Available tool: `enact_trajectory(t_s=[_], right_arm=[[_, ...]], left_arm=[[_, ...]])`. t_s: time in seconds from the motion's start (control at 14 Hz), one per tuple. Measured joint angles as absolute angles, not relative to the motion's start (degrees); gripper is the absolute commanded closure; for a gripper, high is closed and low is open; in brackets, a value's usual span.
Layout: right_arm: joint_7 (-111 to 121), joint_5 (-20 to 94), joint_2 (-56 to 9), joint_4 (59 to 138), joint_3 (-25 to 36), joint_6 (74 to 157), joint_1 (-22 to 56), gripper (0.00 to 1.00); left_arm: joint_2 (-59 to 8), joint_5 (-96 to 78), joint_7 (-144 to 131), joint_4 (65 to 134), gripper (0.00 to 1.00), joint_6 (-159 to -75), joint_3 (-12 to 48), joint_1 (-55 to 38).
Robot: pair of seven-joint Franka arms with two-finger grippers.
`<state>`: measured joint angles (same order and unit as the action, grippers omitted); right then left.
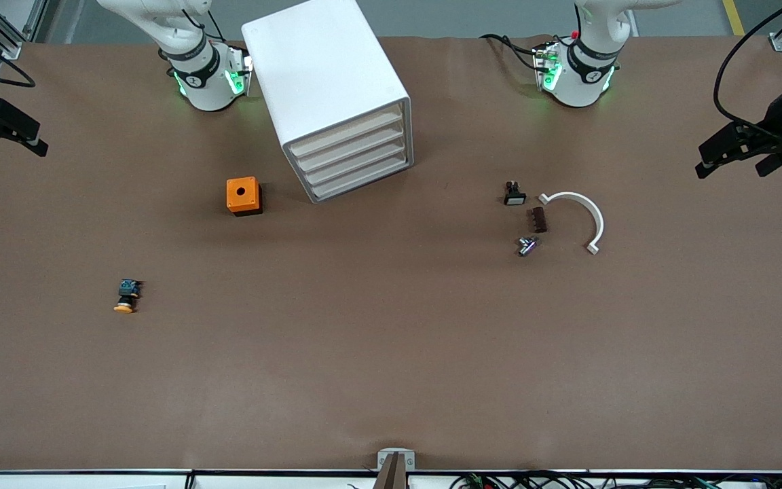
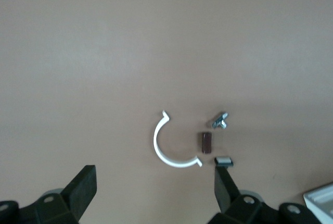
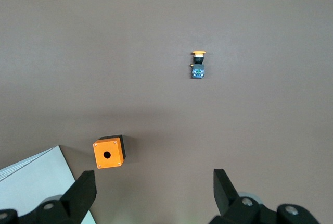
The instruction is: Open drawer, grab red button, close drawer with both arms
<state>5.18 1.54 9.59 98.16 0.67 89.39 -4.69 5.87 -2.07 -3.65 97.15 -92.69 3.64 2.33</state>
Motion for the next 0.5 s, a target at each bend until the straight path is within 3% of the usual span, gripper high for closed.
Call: enact_trajectory(t_s=[0.5], right_arm=[[4.5,1.5,9.6,98.2,0.7,89.1,-4.7,0.0]], left_arm=[[-3.1,-2.3,-6.1,97.2,0.0,-90.5,4.9,1.9]])
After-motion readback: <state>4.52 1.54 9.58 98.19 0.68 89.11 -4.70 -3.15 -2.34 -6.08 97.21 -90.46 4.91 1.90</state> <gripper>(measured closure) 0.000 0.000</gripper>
